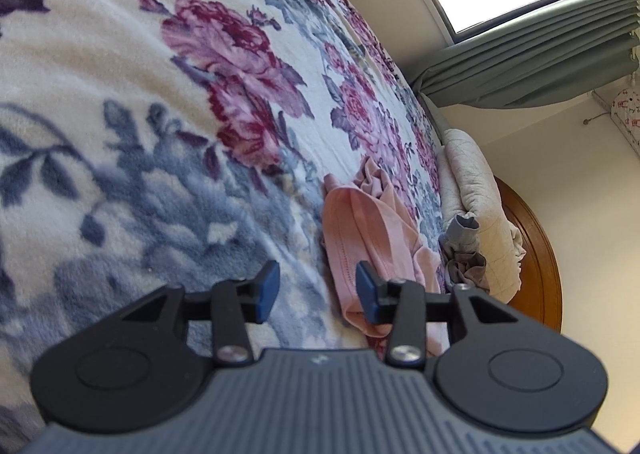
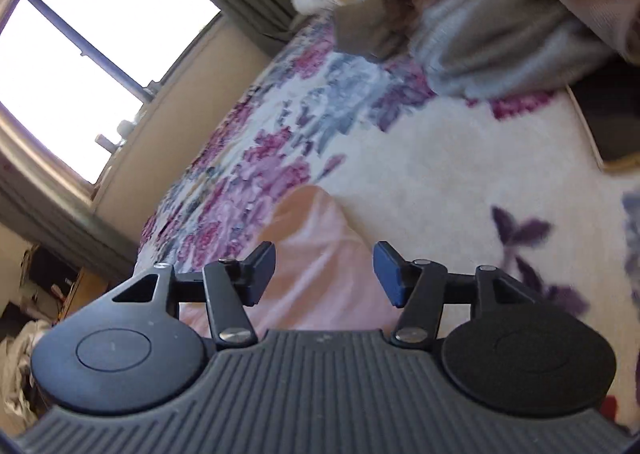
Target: Fold clothes
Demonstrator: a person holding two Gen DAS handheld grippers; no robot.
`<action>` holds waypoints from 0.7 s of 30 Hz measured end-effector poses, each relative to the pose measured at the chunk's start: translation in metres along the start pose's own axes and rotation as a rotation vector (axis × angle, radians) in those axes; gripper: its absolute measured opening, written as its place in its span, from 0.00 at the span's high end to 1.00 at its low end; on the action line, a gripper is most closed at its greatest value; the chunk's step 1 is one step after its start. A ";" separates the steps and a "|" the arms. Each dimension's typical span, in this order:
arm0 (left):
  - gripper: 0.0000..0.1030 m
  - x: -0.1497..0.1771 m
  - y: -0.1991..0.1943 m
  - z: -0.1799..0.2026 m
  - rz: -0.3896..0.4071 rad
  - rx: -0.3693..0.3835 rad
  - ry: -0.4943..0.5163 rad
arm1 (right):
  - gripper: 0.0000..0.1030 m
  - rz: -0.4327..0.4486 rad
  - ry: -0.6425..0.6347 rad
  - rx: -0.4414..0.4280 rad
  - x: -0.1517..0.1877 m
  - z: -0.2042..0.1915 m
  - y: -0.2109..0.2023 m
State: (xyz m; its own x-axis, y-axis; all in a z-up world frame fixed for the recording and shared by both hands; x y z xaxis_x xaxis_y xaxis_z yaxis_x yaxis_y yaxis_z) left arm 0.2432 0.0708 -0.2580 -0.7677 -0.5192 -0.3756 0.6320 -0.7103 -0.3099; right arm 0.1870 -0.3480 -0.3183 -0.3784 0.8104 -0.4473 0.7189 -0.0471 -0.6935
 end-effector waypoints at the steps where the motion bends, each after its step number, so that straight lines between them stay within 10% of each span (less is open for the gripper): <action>1: 0.61 0.000 0.002 0.004 -0.007 -0.006 0.013 | 0.47 -0.008 0.023 -0.017 0.005 0.008 0.003; 6: 0.59 0.013 0.034 0.044 -0.065 0.059 0.101 | 0.45 -0.028 -0.013 -0.101 0.015 0.002 0.007; 10: 0.59 0.027 0.066 0.068 -0.118 0.067 0.164 | 0.85 -0.002 -0.295 -0.010 0.024 -0.031 0.020; 17: 0.59 0.038 0.056 0.055 -0.142 -0.040 0.262 | 0.88 0.278 -0.567 -0.097 0.016 -0.136 -0.042; 21: 0.59 0.029 0.033 0.034 -0.113 -0.158 0.245 | 0.88 0.240 -0.770 -0.288 0.071 -0.212 -0.060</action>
State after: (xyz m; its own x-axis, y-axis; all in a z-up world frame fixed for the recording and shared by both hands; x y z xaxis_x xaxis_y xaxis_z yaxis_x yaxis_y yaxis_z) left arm 0.2382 0.0167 -0.2493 -0.7978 -0.2977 -0.5243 0.5676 -0.6642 -0.4865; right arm 0.2402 -0.1639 -0.1891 -0.4128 0.1696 -0.8949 0.9108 0.0678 -0.4073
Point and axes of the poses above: each gripper's, at about its wrist camera, not at the fingertips, and y roughly the way its jaws point, z to its right, x to its underside, the point moved 10 cm from there along y, roughly the way its jaws point, and after that the axes turned 15 degrees about x, right-handed, at the moved point
